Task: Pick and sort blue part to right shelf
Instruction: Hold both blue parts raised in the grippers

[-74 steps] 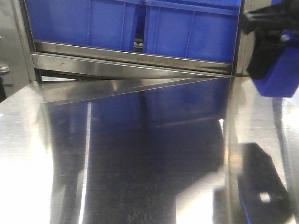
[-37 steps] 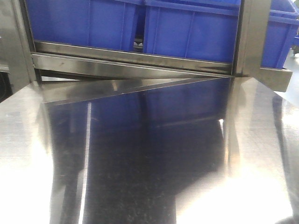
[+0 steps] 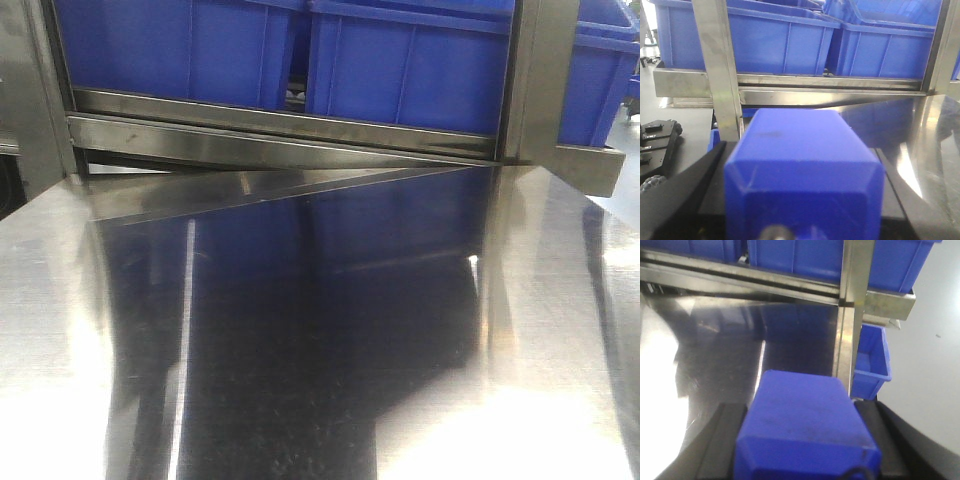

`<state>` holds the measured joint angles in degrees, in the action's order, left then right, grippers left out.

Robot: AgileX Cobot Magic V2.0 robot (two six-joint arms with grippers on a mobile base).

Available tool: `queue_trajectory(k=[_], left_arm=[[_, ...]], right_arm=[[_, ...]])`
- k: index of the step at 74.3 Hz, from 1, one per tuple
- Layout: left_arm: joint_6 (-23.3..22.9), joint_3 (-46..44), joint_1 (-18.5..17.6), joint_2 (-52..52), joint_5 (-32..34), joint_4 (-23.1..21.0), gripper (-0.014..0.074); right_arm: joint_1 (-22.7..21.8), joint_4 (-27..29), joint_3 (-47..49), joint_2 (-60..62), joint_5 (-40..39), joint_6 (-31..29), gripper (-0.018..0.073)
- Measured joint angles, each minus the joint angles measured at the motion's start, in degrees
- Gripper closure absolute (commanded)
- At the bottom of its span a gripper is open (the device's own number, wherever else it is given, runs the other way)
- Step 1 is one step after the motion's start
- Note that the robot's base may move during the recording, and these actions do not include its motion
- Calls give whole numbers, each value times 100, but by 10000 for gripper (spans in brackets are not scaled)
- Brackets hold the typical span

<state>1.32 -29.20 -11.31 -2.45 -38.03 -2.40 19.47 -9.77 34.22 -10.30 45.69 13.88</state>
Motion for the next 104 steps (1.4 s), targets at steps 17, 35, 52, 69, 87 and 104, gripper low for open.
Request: queue_trajectory(k=[17, 35, 52, 69, 87, 104], left_arm=[[0, 0, 0, 0, 0, 0, 316], [0, 0, 0, 0, 0, 0, 316], [0, 0, 0, 0, 0, 0, 316], [0, 0, 0, 0, 0, 0, 316], [0, 0, 0, 0, 0, 0, 316], [0, 0, 0, 0, 0, 0, 316]], right_arm=[[0, 0, 129, 601, 165, -56, 277], [0, 0, 286, 701, -76, -61, 277], [0, 0, 286, 701, -84, -61, 277], [0, 0, 286, 701, -74, -70, 277], [0, 0, 286, 701, -74, -70, 277], [0, 0, 286, 701, -67, -70, 277]])
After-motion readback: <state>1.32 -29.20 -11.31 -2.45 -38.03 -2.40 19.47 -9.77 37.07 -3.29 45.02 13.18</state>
